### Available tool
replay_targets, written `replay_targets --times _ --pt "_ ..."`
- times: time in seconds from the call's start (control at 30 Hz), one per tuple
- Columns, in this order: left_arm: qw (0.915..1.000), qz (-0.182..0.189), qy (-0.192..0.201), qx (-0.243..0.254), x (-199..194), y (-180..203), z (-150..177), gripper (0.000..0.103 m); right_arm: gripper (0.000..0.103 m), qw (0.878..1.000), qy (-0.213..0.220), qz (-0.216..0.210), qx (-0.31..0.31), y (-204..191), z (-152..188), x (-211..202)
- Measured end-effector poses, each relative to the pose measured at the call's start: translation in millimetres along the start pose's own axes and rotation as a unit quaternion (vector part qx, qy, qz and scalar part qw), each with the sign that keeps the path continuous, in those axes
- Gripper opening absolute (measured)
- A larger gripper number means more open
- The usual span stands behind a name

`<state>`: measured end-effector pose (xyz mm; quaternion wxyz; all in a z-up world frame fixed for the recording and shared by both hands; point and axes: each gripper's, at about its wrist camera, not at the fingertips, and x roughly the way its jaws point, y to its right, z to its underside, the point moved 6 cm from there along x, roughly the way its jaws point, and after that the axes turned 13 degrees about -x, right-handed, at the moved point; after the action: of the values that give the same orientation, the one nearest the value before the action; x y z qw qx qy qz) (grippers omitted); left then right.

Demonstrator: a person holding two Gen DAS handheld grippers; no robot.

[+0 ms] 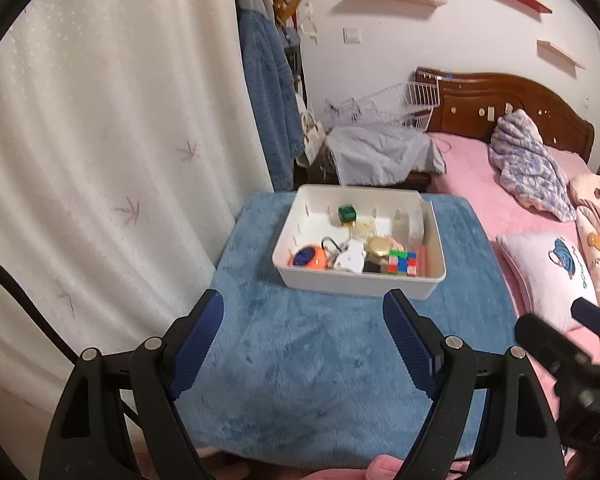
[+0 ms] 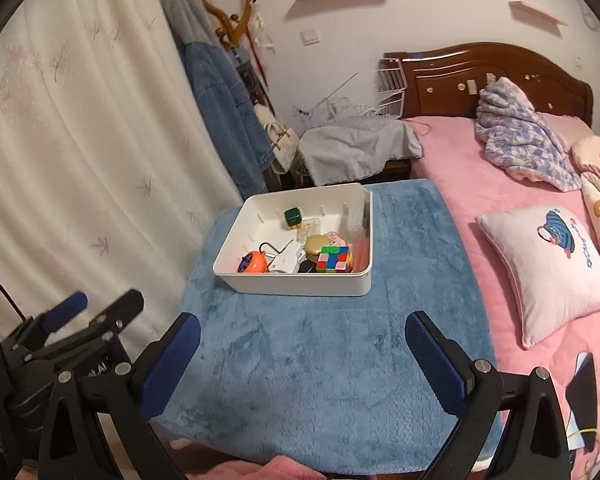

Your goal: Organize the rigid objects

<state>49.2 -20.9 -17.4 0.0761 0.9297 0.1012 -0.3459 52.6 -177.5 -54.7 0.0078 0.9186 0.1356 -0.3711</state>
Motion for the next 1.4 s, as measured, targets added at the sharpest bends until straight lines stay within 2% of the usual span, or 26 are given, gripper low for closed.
replay_targets --times 0.2,0.43,0.6,0.8,1.03,1.4 --pt "0.9993 0.005 0.03 0.022 -1 -2 -16 0.084 0.103 1.0 0.008 0.017 -0.008 -14 -10 4" --pt "0.9983 0.021 0.05 0.021 0 -19 -35 0.086 0.103 0.999 0.034 0.032 0.0 -29 -26 7" --pt "0.9978 0.05 0.041 0.015 5 -24 -38 0.091 0.103 0.997 0.049 0.052 0.0 -35 -29 3" --pt "0.996 0.082 0.035 -0.003 7 -33 -37 0.102 0.103 0.996 0.054 0.071 0.014 -35 -26 -2" --pt "0.9959 0.082 0.037 -0.004 8 -36 -38 0.102 0.103 0.994 0.062 0.086 0.019 -36 -27 -7" --pt "0.9964 0.079 0.03 0.003 15 -36 -37 0.102 0.103 0.995 0.042 0.085 0.025 -38 -25 4"
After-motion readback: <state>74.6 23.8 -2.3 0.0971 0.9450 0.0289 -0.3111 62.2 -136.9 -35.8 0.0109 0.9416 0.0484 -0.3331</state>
